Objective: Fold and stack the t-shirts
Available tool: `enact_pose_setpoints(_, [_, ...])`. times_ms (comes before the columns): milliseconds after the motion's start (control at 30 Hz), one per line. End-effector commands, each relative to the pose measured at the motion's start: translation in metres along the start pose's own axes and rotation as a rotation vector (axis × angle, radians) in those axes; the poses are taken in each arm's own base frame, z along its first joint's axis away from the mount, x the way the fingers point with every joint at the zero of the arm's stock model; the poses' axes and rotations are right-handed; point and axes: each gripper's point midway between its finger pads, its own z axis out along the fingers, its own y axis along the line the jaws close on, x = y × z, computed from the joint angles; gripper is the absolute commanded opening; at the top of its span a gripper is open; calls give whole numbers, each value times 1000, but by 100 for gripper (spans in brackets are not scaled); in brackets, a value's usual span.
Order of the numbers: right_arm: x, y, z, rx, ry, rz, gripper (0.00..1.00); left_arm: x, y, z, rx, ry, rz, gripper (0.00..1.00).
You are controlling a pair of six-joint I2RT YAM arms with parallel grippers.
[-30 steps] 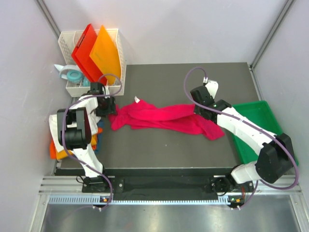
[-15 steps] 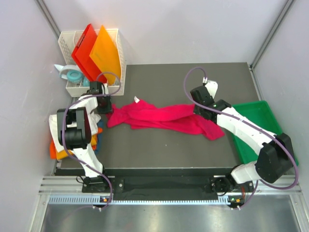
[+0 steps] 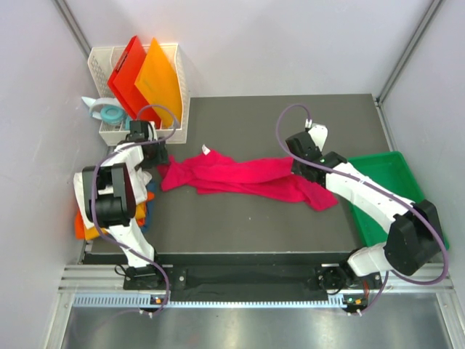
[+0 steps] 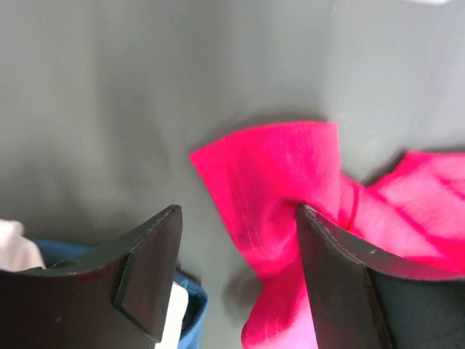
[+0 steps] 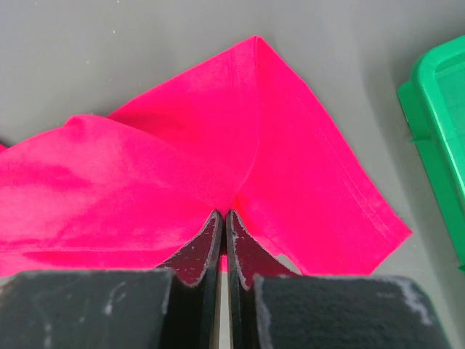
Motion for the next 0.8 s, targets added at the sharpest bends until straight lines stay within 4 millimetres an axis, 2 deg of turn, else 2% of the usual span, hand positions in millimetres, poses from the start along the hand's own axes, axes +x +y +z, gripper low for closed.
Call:
enact_pose_setpoints(0, [-4,9,-5,-28,-26,19,0,-48,-7,-15,26,-130,-37,69])
enact_pose_setpoints(167, [1,7,-4,-27,-21,19,0,-49,-8,-6,34,-117,-57,64])
enact_pose_setpoints(367, [8,4,-1,-19,-13,15,0,-28,3,19,-28,-21,-62,52])
enact_pose_setpoints(400, [7,4,0,-18,-13,15,0,-27,10,20,-64,-17,-64,51])
enact_pose_setpoints(667, [6,9,2,-26,-13,12,0,-8,20,35,-113,51,-50,50])
enact_pose_setpoints(767, [5,8,2,-24,-14,13,0,-4,21,35,-118,66,-39,43])
